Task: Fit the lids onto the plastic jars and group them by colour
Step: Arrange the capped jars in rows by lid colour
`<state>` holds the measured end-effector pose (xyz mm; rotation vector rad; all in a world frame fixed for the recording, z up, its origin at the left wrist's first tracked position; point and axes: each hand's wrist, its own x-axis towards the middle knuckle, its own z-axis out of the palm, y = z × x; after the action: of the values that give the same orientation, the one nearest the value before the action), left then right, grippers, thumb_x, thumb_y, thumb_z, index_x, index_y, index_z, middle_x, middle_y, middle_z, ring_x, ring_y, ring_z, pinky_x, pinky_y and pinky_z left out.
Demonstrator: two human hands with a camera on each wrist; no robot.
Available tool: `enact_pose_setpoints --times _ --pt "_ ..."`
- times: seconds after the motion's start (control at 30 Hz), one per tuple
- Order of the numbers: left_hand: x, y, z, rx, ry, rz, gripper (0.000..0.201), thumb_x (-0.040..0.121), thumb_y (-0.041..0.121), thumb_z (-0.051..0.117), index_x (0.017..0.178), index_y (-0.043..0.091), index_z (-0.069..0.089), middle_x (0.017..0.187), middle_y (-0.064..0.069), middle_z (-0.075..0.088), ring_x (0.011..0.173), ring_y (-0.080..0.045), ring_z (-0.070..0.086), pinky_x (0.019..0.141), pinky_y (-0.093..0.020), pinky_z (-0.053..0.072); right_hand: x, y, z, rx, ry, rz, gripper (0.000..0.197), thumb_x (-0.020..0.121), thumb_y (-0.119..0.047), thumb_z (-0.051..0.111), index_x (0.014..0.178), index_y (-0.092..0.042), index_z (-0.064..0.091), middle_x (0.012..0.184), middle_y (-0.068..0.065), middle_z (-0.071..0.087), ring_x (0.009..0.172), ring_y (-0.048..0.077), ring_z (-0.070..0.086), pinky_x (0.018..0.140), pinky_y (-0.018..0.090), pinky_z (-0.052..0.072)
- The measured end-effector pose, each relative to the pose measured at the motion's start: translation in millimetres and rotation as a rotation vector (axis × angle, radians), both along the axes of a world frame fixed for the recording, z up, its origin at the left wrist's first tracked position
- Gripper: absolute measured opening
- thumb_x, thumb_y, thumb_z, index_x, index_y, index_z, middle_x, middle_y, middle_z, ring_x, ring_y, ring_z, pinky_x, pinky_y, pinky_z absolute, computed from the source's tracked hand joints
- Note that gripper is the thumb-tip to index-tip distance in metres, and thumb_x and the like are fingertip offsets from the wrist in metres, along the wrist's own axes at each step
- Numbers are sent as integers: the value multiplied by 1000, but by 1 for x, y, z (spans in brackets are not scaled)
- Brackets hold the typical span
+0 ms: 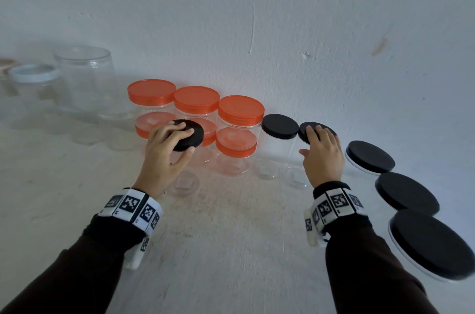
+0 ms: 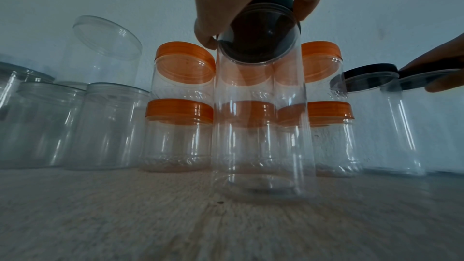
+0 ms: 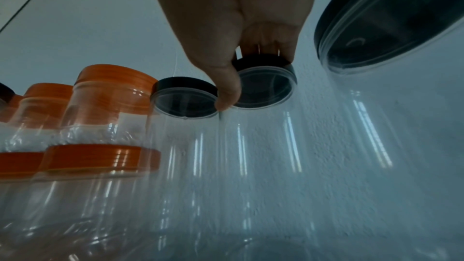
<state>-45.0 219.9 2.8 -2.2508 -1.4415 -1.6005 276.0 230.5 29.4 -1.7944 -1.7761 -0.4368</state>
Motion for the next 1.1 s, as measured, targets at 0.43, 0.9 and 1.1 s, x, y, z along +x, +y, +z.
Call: enact_pose_setpoints --times 0.43,0.9,1.1 --pt "1 -2 1 -8 -12 -3 47 83 40 48 114 8 62 121 -4 54 120 -9 31 104 -25 22 -6 -4 13 -90 22 -45 56 77 -8 72 128 -2 50 128 20 52 121 37 44 103 43 34" --pt "0 -14 13 -15 98 32 42 76 23 72 113 5 64 118 -12 60 116 -33 45 97 -44 39 -59 -96 71 -154 -89 99 63 85 -33 62 140 -16 37 149 11 27 136 31 25 111 52 20" --pt "20 -25 14 17 170 -65 43 74 16 76 114 8 64 117 -9 61 113 -27 44 96 -35 34 -38 -155 63 -163 -21 104 47 86 -32 62 128 -13 51 139 8 42 123 30 42 92 43 40"
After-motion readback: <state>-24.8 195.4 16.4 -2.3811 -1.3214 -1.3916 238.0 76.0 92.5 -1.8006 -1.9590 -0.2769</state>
